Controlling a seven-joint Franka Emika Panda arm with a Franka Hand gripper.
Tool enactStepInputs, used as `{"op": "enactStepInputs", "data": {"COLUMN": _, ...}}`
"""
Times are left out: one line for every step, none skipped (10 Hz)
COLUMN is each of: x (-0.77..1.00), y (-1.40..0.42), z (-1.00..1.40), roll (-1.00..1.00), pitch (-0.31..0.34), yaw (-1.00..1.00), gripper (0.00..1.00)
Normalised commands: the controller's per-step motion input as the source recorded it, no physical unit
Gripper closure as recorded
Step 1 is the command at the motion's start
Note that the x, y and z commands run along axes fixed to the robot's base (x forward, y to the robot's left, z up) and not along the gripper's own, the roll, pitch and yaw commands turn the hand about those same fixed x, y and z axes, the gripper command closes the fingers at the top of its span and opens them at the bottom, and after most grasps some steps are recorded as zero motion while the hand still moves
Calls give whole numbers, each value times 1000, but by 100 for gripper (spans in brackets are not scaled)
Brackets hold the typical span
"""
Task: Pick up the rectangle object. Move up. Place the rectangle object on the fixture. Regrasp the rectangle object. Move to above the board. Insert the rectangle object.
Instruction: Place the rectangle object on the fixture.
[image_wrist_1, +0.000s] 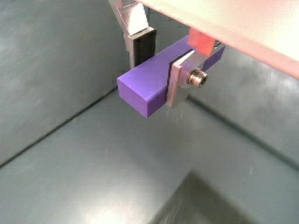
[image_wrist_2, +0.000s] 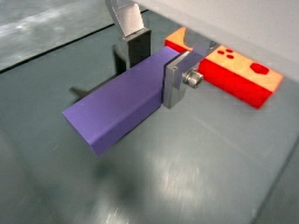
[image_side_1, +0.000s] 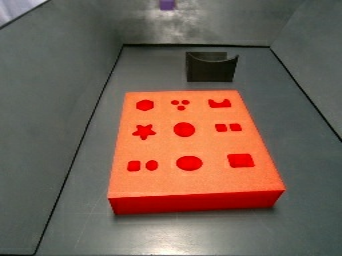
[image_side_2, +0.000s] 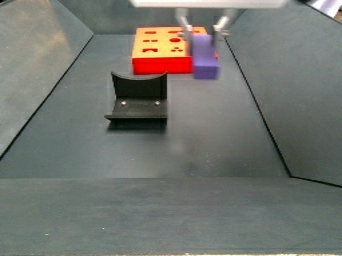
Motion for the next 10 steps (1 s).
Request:
{"op": "enactStepInputs", "data": {"x": 1000, "y": -804, "z": -228, "roll": 131, "pitch": 89, "yaw": -4, "gripper": 100}}
{"op": "enactStepInputs", "data": {"x": 1000, "y": -749, "z": -216, "roll": 127, "pitch": 77, "yaw": 3, "gripper": 100}}
{"op": "enactStepInputs", "data": {"x": 1000, "y": -620, "z": -191, "roll": 127, "pitch": 61, "yaw": 12, "gripper": 100}}
{"op": "enactStepInputs", "data": {"x": 1000, "y": -486, "z": -159, "roll": 124, "pitch": 50, "yaw": 17, "gripper": 100}}
{"op": "enactStepInputs", "data": {"x": 1000, "y": -410, "z": -139, "roll": 123, "pitch": 51, "yaw": 18, "gripper": 100}}
{"op": "enactStepInputs", "data": {"x": 1000, "y": -324, "z": -114, "roll": 126, "pitch": 60, "yaw": 19, "gripper": 100}}
{"op": "enactStepInputs", "data": {"x": 1000, "y": -267, "z": -96, "roll": 130, "pitch": 70, "yaw": 19, "gripper": 100}}
{"op": "enactStepInputs", "data": {"x": 983, "y": -221, "z": -82, "roll": 131, "pitch": 78, "yaw": 20, "gripper": 100}}
{"op": "enactStepInputs", "data": {"x": 839, "y": -128, "z": -46, "roll": 133, "pitch": 94, "yaw": 20, "gripper": 100}}
{"op": "enactStepInputs", "data": {"x": 735, "y": -80, "z": -28, "roll": 132, "pitch": 108, "yaw": 22, "gripper": 100}}
